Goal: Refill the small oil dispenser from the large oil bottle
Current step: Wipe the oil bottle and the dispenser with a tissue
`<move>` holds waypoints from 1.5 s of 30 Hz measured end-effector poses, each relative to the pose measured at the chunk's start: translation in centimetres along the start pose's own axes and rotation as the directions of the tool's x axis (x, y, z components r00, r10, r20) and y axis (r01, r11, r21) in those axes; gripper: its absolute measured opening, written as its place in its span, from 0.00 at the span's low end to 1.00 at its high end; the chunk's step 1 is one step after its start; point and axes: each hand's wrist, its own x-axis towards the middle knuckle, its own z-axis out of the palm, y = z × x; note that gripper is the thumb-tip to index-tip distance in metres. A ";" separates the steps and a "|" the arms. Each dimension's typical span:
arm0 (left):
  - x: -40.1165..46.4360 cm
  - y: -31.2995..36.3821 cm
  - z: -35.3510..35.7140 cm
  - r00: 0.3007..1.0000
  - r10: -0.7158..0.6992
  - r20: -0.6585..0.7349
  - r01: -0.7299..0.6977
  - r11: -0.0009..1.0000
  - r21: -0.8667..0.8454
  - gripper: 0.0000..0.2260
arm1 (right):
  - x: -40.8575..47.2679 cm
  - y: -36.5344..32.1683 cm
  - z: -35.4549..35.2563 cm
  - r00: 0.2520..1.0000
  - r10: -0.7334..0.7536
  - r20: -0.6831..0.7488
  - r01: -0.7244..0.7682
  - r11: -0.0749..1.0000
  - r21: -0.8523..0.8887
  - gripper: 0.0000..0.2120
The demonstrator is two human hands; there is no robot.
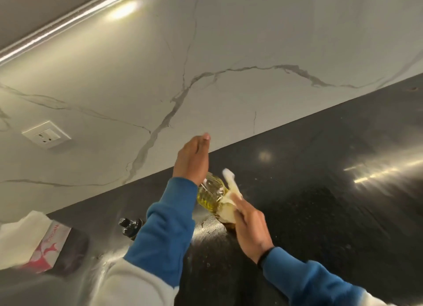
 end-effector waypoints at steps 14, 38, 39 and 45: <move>1.6 -3.3 1.7 0.998 -0.032 0.054 0.042 0.978 -0.205 0.18 | 1.0 -4.0 1.8 0.978 -0.197 -0.063 0.207 0.948 0.243 0.24; 1.1 -3.8 4.7 0.944 0.054 -0.325 -0.233 0.807 -0.542 0.17 | 1.7 1.6 1.8 0.986 0.160 -0.056 -0.146 0.969 0.201 0.23; 1.1 -3.8 4.8 0.940 0.050 -0.339 -0.241 0.800 -0.549 0.17 | 1.6 2.6 1.6 0.959 0.284 0.014 -0.282 0.944 0.170 0.22; 0.7 -3.9 5.8 0.907 -0.027 -0.420 -0.252 0.765 -0.593 0.13 | 3.1 1.6 2.3 0.896 0.443 -0.005 -0.428 0.869 0.248 0.18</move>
